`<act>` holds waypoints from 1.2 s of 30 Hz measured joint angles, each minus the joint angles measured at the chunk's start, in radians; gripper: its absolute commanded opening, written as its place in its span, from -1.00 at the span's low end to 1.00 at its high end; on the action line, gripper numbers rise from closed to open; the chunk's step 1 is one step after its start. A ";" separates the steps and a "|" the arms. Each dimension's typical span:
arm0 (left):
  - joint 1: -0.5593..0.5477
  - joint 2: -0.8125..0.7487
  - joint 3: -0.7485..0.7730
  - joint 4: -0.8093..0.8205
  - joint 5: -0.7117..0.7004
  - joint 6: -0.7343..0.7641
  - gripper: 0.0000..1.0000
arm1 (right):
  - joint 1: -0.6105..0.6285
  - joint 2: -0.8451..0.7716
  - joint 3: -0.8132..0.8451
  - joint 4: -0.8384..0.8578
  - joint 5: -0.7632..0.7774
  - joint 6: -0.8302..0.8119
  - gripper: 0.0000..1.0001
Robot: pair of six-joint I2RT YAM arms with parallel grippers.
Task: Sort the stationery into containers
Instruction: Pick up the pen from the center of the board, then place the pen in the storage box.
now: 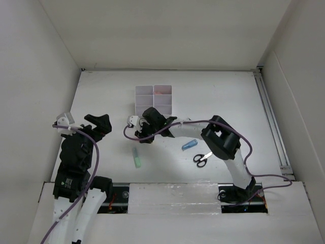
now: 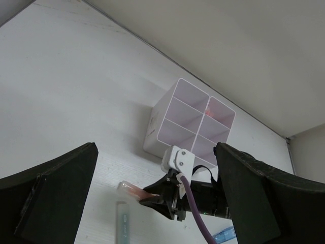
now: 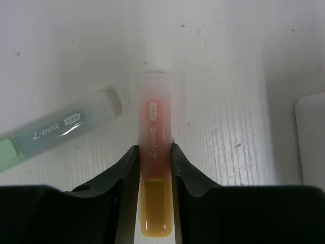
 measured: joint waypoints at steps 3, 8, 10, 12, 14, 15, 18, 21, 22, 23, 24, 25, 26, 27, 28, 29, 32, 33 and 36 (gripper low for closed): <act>0.000 -0.003 0.000 0.001 0.000 0.000 1.00 | 0.000 0.002 0.003 -0.006 -0.008 -0.004 -0.69; 0.000 -0.015 0.000 0.002 0.000 0.000 1.00 | -0.001 -0.039 -0.060 0.002 -0.029 -0.003 -1.00; 0.000 -0.020 0.000 0.002 0.000 0.000 1.00 | 0.000 -0.077 -0.110 0.002 -0.021 0.005 -1.00; 0.000 -0.024 0.000 0.003 0.000 0.000 1.00 | 0.000 -0.133 -0.175 0.003 -0.003 0.017 -1.00; 0.000 -0.025 0.000 0.003 -0.001 0.000 1.00 | 0.000 -0.193 -0.234 0.010 0.018 0.029 -1.00; 0.000 -0.026 0.000 0.003 -0.001 0.000 1.00 | 0.000 -0.231 -0.261 0.013 0.021 0.035 -1.00; 0.000 -0.026 0.000 0.003 -0.001 0.000 1.00 | 0.000 -0.323 -0.286 0.035 0.012 0.048 -1.00; 0.000 -0.026 0.000 0.003 -0.001 0.000 1.00 | 0.000 -0.403 -0.286 0.087 0.005 0.053 -1.00; 0.000 -0.027 0.000 0.003 -0.001 -0.001 1.00 | 0.000 -0.426 -0.286 0.101 0.010 0.053 -1.00; 0.000 -0.028 0.000 0.003 -0.001 0.000 1.00 | 0.000 -0.445 -0.285 0.114 0.018 0.054 -1.00; 0.000 -0.030 0.000 0.003 -0.001 -0.001 1.00 | 0.000 -0.460 -0.285 0.129 0.031 0.060 -1.00; 0.000 -0.032 0.000 0.003 -0.001 -0.001 1.00 | 0.000 -0.472 -0.285 0.146 0.046 0.069 -1.00; 0.000 -0.034 0.000 0.003 -0.001 -0.001 1.00 | 0.000 -0.480 -0.285 0.169 0.064 0.077 -1.00; 0.000 -0.034 0.000 0.003 -0.001 -0.001 1.00 | -0.003 -0.486 -0.285 0.193 0.080 0.085 -1.00; 0.000 -0.035 0.000 0.003 -0.001 0.000 1.00 | -0.006 -0.487 -0.284 0.219 0.092 0.099 -1.00; 0.000 -0.035 0.000 0.003 -0.001 -0.001 1.00 | -0.009 -0.487 -0.283 0.243 0.100 0.108 -1.00; 0.000 -0.035 0.000 0.003 -0.001 -0.001 1.00 | -0.040 -0.471 -0.274 0.336 0.097 0.138 -1.00; 0.000 -0.035 0.000 0.003 -0.001 -0.001 1.00 | -0.058 -0.457 -0.265 0.383 0.086 0.146 -1.00; 0.000 -0.035 0.000 0.003 -0.001 0.000 1.00 | -0.116 -0.386 -0.200 0.489 0.022 0.168 -1.00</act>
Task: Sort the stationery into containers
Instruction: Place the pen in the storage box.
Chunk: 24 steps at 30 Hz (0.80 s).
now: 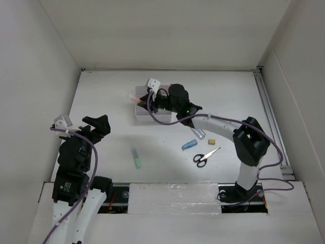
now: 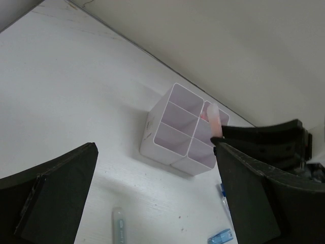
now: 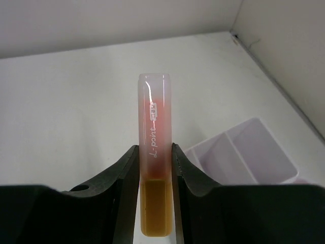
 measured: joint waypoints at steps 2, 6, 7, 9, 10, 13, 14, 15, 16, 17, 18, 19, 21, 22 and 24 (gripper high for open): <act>0.000 -0.002 0.000 0.000 0.000 0.000 1.00 | -0.039 0.076 0.087 0.040 -0.074 0.011 -1.00; 0.000 -0.007 0.000 0.000 0.001 0.000 1.00 | -0.104 0.240 0.283 0.084 -0.246 0.023 -1.00; 0.000 -0.007 0.000 0.000 0.003 0.000 1.00 | -0.118 0.272 0.319 0.091 -0.285 0.027 -1.00; 0.000 -0.007 0.000 0.001 0.007 0.000 1.00 | -0.138 0.323 0.372 0.094 -0.336 0.032 -1.00; 0.000 -0.007 0.000 0.001 0.008 0.000 1.00 | -0.145 0.341 0.386 0.094 -0.352 0.034 -1.00; 0.000 -0.007 0.000 0.001 0.013 0.000 1.00 | -0.155 0.378 0.418 0.093 -0.375 0.035 -1.00; 0.000 -0.007 0.000 0.001 0.015 0.001 1.00 | -0.158 0.388 0.431 0.093 -0.374 0.035 -1.00; 0.000 -0.007 -0.001 0.002 0.018 0.002 1.00 | -0.160 0.396 0.441 0.091 -0.372 0.034 -1.00; 0.000 -0.007 -0.001 0.004 0.020 0.003 1.00 | -0.161 0.403 0.454 0.090 -0.365 0.034 -1.00; 0.000 -0.007 -0.002 0.007 0.022 0.004 1.00 | -0.161 0.409 0.469 0.089 -0.357 0.034 -1.00; 0.000 -0.007 -0.002 0.010 0.023 0.005 1.00 | -0.163 0.415 0.485 0.087 -0.352 0.034 -1.00; 0.000 -0.007 -0.002 0.012 0.026 0.005 1.00 | -0.164 0.425 0.509 0.084 -0.348 0.034 -1.00; 0.000 -0.007 -0.002 0.015 0.032 0.006 1.00 | -0.168 0.446 0.556 0.081 -0.338 0.032 -1.00; 0.000 -0.007 -0.002 0.016 0.034 0.007 1.00 | -0.171 0.459 0.583 0.076 -0.330 0.030 -1.00; 0.000 -0.007 -0.002 0.016 0.037 0.008 1.00 | -0.179 0.487 0.634 0.056 -0.319 0.025 -1.00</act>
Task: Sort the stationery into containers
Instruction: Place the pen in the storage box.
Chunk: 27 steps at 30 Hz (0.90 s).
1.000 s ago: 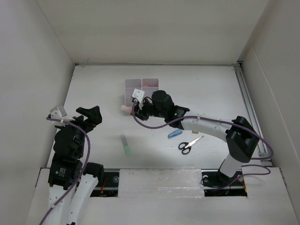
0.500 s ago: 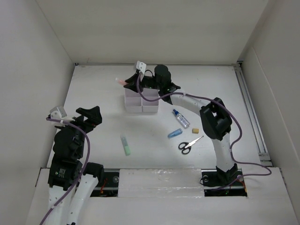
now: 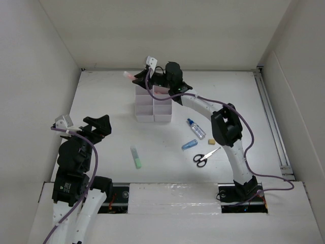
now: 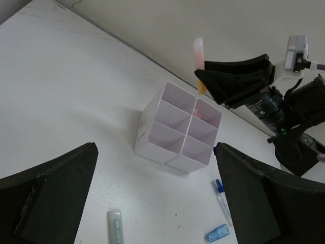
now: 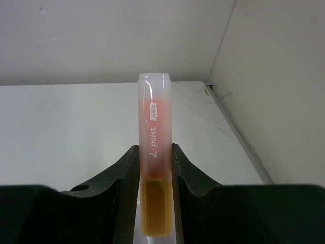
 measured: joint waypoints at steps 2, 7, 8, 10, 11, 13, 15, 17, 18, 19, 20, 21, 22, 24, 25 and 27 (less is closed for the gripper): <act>0.000 0.000 0.000 0.000 0.003 0.000 1.00 | -0.010 0.033 0.051 -0.027 0.008 -0.006 -1.00; 0.000 0.000 0.000 0.000 0.009 0.006 1.00 | -0.029 0.075 0.084 -0.098 0.046 -0.021 -1.00; 0.000 0.000 0.000 0.000 0.011 0.008 1.00 | -0.031 0.079 0.084 -0.111 0.055 -0.025 -1.00; 0.000 0.000 0.000 0.000 0.015 0.009 1.00 | -0.033 0.085 0.085 -0.129 0.067 -0.032 -1.00; 0.000 0.000 0.000 0.000 0.016 0.010 1.00 | -0.034 0.087 0.085 -0.135 0.071 -0.037 -1.00; 0.000 0.000 0.000 0.000 0.019 0.011 1.00 | -0.034 0.091 0.085 -0.150 0.076 -0.042 -1.00; 0.000 0.000 0.000 0.000 0.021 0.011 1.00 | -0.034 0.099 0.089 -0.153 0.078 -0.047 -1.00; 0.000 0.000 0.000 0.000 0.023 0.011 1.00 | -0.034 0.107 0.093 -0.158 0.081 -0.051 -1.00; 0.000 0.000 0.000 0.000 0.023 0.011 1.00 | -0.034 0.109 0.093 -0.163 0.082 -0.055 -1.00; 0.000 0.000 0.000 0.001 0.023 0.011 1.00 | -0.034 0.113 0.093 -0.166 0.083 -0.057 -1.00; 0.000 0.000 0.000 0.001 0.024 0.011 1.00 | -0.034 0.115 0.092 -0.170 0.084 -0.060 -1.00; 0.000 0.000 0.000 0.002 0.024 0.011 1.00 | -0.034 0.117 0.091 -0.175 0.085 -0.064 -1.00; 0.000 0.000 0.000 0.002 0.024 0.011 1.00 | -0.034 0.117 0.090 -0.177 0.087 -0.067 -1.00; 0.000 0.000 0.000 0.005 0.025 0.011 1.00 | -0.036 0.119 0.090 -0.177 0.093 -0.072 -1.00; 0.000 0.000 0.000 0.007 0.025 0.011 1.00 | -0.038 0.119 0.090 -0.177 0.093 -0.074 -1.00; 0.000 0.000 0.000 0.007 0.026 0.011 1.00 | -0.039 0.119 0.090 -0.177 0.095 -0.076 -1.00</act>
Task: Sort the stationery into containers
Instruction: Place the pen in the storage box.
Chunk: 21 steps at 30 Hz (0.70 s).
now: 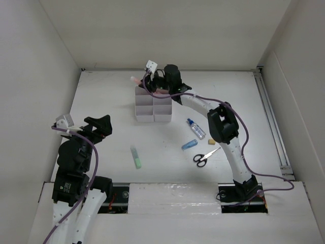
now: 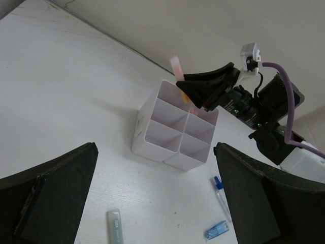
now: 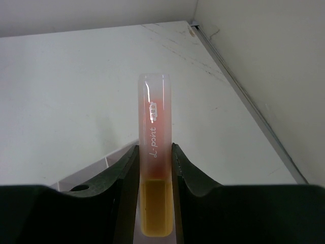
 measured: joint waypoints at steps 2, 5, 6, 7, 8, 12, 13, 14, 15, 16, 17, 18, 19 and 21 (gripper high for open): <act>0.000 0.000 0.000 0.000 0.000 0.000 1.00 | -0.001 0.000 0.000 -0.001 0.002 -0.002 -0.98; 0.000 0.000 0.000 0.000 0.000 0.000 1.00 | -0.006 0.000 0.000 -0.008 0.002 -0.010 -0.86; 0.000 0.000 0.000 0.000 0.000 0.000 1.00 | -0.006 0.000 0.000 -0.011 0.002 -0.013 -0.79; 0.000 0.000 0.000 0.000 0.000 0.000 1.00 | -0.008 0.000 0.000 -0.014 0.002 -0.015 -0.53; 0.000 -0.001 0.000 0.000 0.000 0.000 1.00 | -0.008 0.000 -0.001 -0.014 0.002 -0.017 -0.37; 0.000 -0.010 0.000 0.001 0.000 0.000 1.00 | -0.010 0.000 -0.022 -0.013 -0.003 -0.024 0.03; 0.000 -0.011 0.000 0.000 0.000 0.000 1.00 | -0.012 -0.002 -0.038 -0.011 -0.013 -0.027 0.13; 0.000 -0.013 0.000 0.001 0.000 0.000 1.00 | -0.013 -0.006 -0.057 -0.008 -0.022 -0.028 0.19; 0.000 -0.015 0.000 0.001 0.000 0.000 1.00 | -0.013 -0.014 -0.083 -0.002 -0.030 -0.032 0.26; 0.000 -0.017 0.000 0.001 0.000 0.000 1.00 | -0.013 -0.026 -0.112 0.020 -0.035 -0.035 0.34; 0.000 -0.018 0.000 0.002 0.000 0.000 1.00 | -0.014 -0.043 -0.144 0.036 -0.039 -0.039 0.77; 0.000 -0.018 0.000 0.002 0.000 0.000 1.00 | -0.014 -0.065 -0.173 0.040 -0.041 -0.038 1.00; 0.000 -0.018 0.000 0.002 0.000 0.000 1.00 | -0.013 -0.086 -0.198 0.044 -0.044 -0.035 1.00; 0.000 -0.018 0.000 0.002 0.000 0.000 1.00 | -0.007 -0.147 -0.266 0.063 -0.045 -0.041 1.00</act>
